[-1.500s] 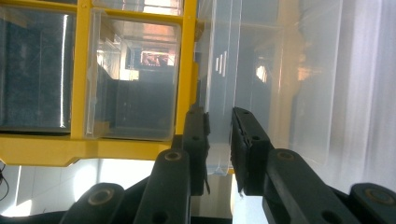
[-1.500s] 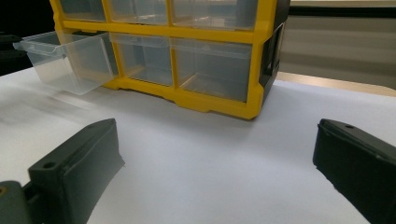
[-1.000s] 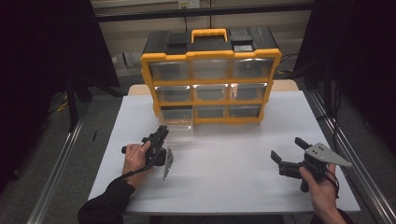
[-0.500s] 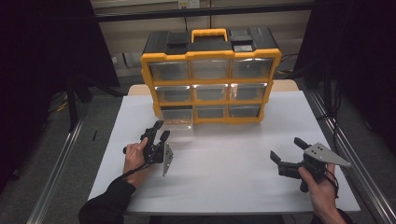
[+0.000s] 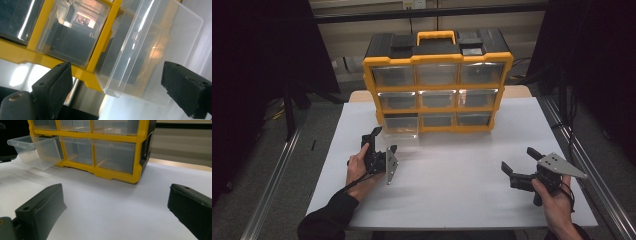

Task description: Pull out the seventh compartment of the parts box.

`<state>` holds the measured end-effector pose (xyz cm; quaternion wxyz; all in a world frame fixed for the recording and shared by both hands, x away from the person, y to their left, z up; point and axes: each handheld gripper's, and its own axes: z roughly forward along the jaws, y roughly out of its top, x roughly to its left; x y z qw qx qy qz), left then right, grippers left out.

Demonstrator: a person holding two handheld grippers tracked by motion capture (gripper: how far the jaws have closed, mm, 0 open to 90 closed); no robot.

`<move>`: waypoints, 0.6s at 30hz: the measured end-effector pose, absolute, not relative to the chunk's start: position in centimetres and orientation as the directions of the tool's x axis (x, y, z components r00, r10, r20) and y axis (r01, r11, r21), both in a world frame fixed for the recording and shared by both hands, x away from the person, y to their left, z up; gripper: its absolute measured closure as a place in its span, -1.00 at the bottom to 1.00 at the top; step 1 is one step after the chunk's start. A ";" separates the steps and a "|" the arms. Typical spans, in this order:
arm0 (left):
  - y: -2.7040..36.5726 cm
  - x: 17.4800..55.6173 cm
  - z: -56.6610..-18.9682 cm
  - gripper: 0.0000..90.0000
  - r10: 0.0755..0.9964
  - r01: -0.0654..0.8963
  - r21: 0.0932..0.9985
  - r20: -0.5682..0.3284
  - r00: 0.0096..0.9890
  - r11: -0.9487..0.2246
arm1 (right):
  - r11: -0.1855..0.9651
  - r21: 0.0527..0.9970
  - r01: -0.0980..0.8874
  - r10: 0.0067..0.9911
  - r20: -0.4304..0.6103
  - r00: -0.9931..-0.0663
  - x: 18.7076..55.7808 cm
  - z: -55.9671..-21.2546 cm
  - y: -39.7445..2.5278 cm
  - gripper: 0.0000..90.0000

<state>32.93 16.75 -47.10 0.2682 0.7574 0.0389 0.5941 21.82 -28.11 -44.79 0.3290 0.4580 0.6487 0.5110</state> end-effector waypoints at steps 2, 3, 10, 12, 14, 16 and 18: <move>16.7 33.1 -47.0 -0.81 0.412 -0.246 0.492 0.856 0.312 -0.835 | 0.058 0.964 0.258 0.930 0.042 -0.364 21.8 -44.8 -28.1 -0.99; 16.7 33.1 -47.0 -0.80 0.443 -0.231 0.522 0.838 0.320 -0.821 | 0.058 0.965 0.257 0.931 0.041 -0.363 21.8 -44.8 -28.1 -0.99; 17.0 33.3 -46.4 -0.82 0.545 -0.154 0.623 0.759 0.357 -0.767 | 0.059 0.964 0.259 0.930 0.041 -0.365 21.8 -44.8 -28.0 -0.99; 17.0 33.3 -46.3 -0.82 0.581 -0.128 0.664 0.718 0.383 -0.736 | 0.060 0.964 0.258 0.930 0.039 -0.365 21.8 -44.8 -28.0 -0.99; 17.0 33.3 -46.0 -0.84 0.613 -0.114 0.701 0.680 0.401 -0.704 | 0.060 0.964 0.258 0.930 0.040 -0.365 21.8 -44.8 -28.0 -0.99; 17.1 33.3 -45.7 -0.84 0.635 -0.099 0.727 0.650 0.417 -0.680 | 0.061 0.964 0.258 0.930 0.039 -0.365 21.8 -44.8 -28.0 -0.99; 17.1 33.3 -45.5 -0.83 0.657 -0.079 0.752 0.617 0.434 -0.655 | 0.061 0.964 0.258 0.930 0.039 -0.365 21.8 -44.8 -28.0 -0.99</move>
